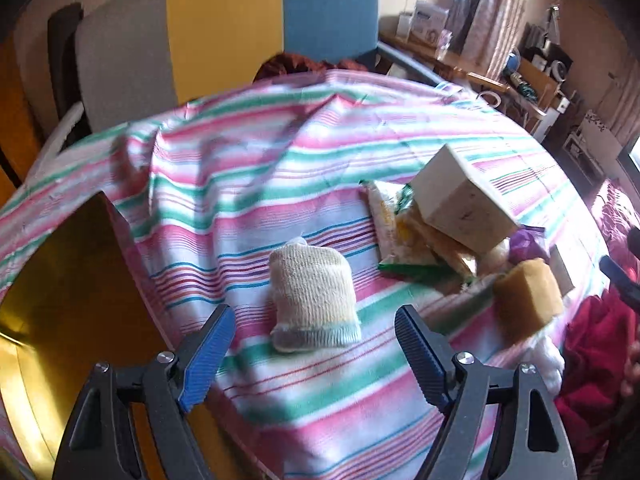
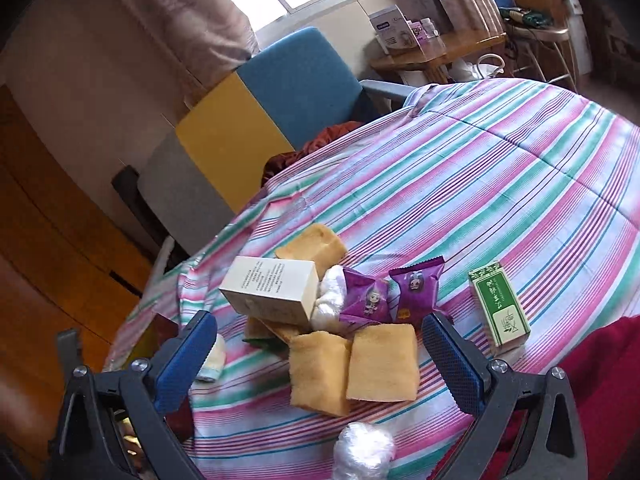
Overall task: Organize objects
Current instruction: 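Reach to the beige knitted sock and grasp it with the left tool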
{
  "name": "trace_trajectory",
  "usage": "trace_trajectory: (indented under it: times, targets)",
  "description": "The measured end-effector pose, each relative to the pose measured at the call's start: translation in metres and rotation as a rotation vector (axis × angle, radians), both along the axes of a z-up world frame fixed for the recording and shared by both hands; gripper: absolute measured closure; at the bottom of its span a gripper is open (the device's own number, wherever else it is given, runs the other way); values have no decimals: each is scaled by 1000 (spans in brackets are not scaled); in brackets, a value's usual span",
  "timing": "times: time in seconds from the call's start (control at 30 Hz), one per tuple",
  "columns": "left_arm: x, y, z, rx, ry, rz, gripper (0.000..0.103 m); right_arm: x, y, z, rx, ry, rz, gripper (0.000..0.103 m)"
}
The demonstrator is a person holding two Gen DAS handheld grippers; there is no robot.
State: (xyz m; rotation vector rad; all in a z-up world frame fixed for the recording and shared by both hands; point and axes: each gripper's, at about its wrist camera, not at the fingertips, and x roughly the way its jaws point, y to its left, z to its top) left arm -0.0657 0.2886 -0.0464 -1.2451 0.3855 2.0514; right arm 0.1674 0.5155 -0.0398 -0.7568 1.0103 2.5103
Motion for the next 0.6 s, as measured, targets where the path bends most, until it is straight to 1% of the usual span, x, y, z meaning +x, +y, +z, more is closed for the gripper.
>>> trace_trajectory:
  times: [0.07, 0.17, 0.23, 0.37, 0.4, 0.43, 0.47, 0.53, 0.6]
  targets:
    - [-10, 9, -10, -8, -36, 13, 19, 0, 0, -1, -11, 8, 2, 0]
    - [-17, 21, -19, -44, -23, 17, 19, 0, 2, -4, -32, 12, 16, 0]
    - [-21, 29, -25, -59, -40, 11, 19, -1, 5, -7, -48, 16, 22, 0]
    - [-26, 41, -35, -109, -22, 21, 20, 0, 9, -11, -79, 24, 23, 0]
    - [-27, 43, -39, -122, -29, 21, 22, 0, 9, -12, -85, 24, 23, 0]
    - [-27, 43, -42, -127, -36, 20, 35, 0, 10, -12, -88, 24, 22, 0]
    - [-27, 43, -45, -130, -40, 21, 45, 0, 10, -13, -89, 23, 22, 0]
    - [-24, 41, -44, -122, -27, 20, 48, -1, 9, -13, -89, 14, 25, 0]
    - [-19, 34, -38, -78, -44, 13, 49, -2, 8, -13, -84, -1, 24, 0]
